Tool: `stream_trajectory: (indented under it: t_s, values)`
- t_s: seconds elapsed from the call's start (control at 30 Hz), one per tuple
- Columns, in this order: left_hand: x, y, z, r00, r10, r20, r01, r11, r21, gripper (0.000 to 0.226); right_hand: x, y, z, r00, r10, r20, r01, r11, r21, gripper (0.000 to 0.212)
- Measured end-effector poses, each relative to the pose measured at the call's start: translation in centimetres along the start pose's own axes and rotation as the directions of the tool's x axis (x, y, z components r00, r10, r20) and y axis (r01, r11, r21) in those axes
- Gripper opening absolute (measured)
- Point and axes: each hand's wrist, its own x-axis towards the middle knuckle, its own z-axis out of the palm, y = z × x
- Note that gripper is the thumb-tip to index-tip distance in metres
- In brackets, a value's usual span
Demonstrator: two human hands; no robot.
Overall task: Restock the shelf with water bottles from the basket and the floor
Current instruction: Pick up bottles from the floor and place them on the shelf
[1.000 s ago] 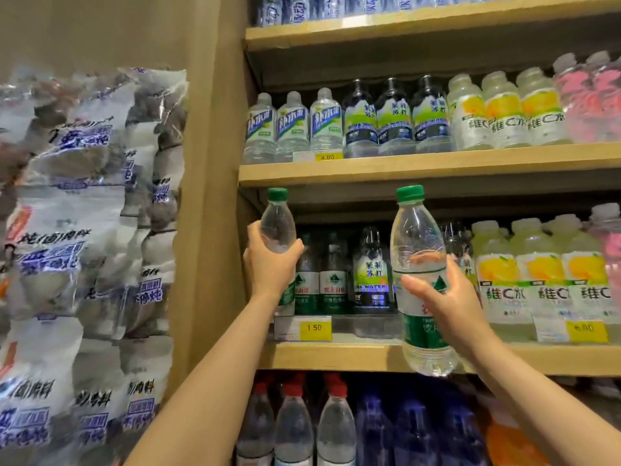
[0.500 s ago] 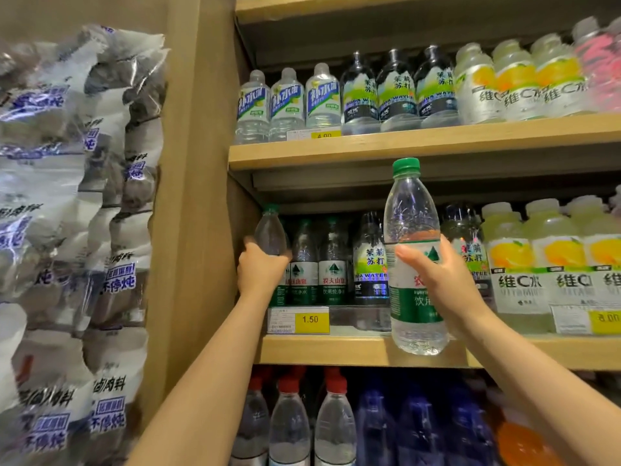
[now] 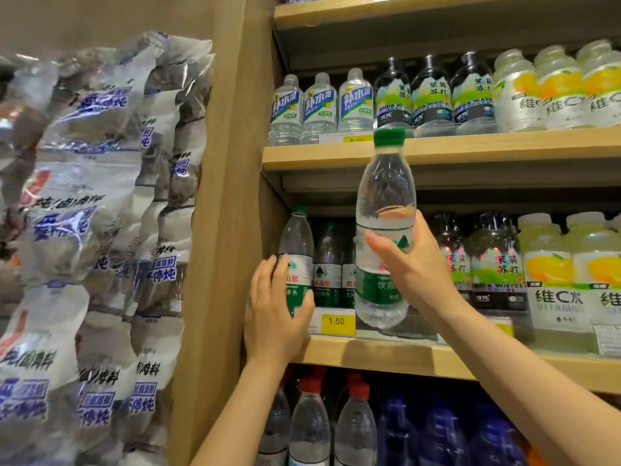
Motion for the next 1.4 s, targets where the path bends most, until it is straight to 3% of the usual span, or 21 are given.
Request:
stream_trajectory:
  t_s: [0.1, 0.2, 0.3, 0.4, 0.53, 0.73, 0.93, 0.97, 1.07, 1.13, 1.4]
  values:
    - [-1.8, -2.0, 0.1, 0.991, 0.025, 0.128, -0.042, 0.99, 0.133, 0.067, 1.8, 0.1, 3.4, 0.997, -0.027, 0.076, 0.022, 0.998, 0.065, 0.044]
    - [-1.7, -2.2, 0.2, 0.979, 0.033, 0.199, -0.072, 0.979, 0.191, 0.07, 4.1, 2.4, 6.1, 0.998, 0.013, 0.065, -0.01, 0.999, -0.042, 0.053]
    - [-1.9, -2.5, 0.2, 0.976, 0.038, 0.213, -0.082, 0.976, 0.2, 0.067, 5.5, 5.5, 7.6, 0.99, 0.141, -0.02, -0.142, 0.96, -0.241, 0.048]
    - [-2.0, -2.6, 0.1, 0.981, 0.059, 0.186, -0.099, 0.972, 0.214, 0.059, 5.5, 7.7, 8.4, 0.943, 0.32, -0.088, -0.325, 0.834, -0.446, 0.044]
    - [-2.0, -2.4, 0.0, 0.983, 0.069, 0.169, -0.104, 0.974, 0.203, 0.058, 5.7, 9.2, 8.6, 0.837, 0.545, -0.045, -0.485, 0.702, -0.522, 0.049]
    - [-2.2, -2.4, 0.0, 0.983, 0.056, 0.173, -0.088, 0.979, 0.185, 0.057, 6.0, 9.4, 8.8, 0.817, 0.573, 0.06, -0.403, 0.643, -0.652, 0.051]
    - [-2.1, -2.2, -0.2, 0.981, 0.051, 0.189, -0.082, 0.984, 0.158, 0.057, 5.4, 8.7, 7.9, 0.8, 0.581, 0.15, -0.392, 0.695, -0.603, 0.051]
    - [-2.2, -2.2, -0.2, 0.981, 0.057, 0.185, -0.087, 0.984, 0.157, 0.057, 5.4, 8.7, 7.7, 0.797, 0.583, 0.157, -0.391, 0.697, -0.602, 0.056]
    - [-2.1, -2.2, -0.1, 0.983, 0.064, 0.17, -0.093, 0.981, 0.168, 0.055, 4.8, 8.4, 7.6, 0.806, 0.562, 0.187, -0.372, 0.726, -0.578, 0.11]
    - [-2.1, -2.1, -0.1, 0.983, 0.064, 0.169, -0.094, 0.98, 0.177, 0.055, 4.3, 8.0, 8.0, 0.822, 0.533, 0.203, -0.349, 0.752, -0.56, 0.127]
    - [-1.7, -1.9, -0.6, 0.97, 0.053, 0.237, -0.102, 0.975, 0.197, 0.054, 4.0, 8.3, 8.5, 0.866, 0.46, 0.197, -0.265, 0.756, -0.599, 0.133]
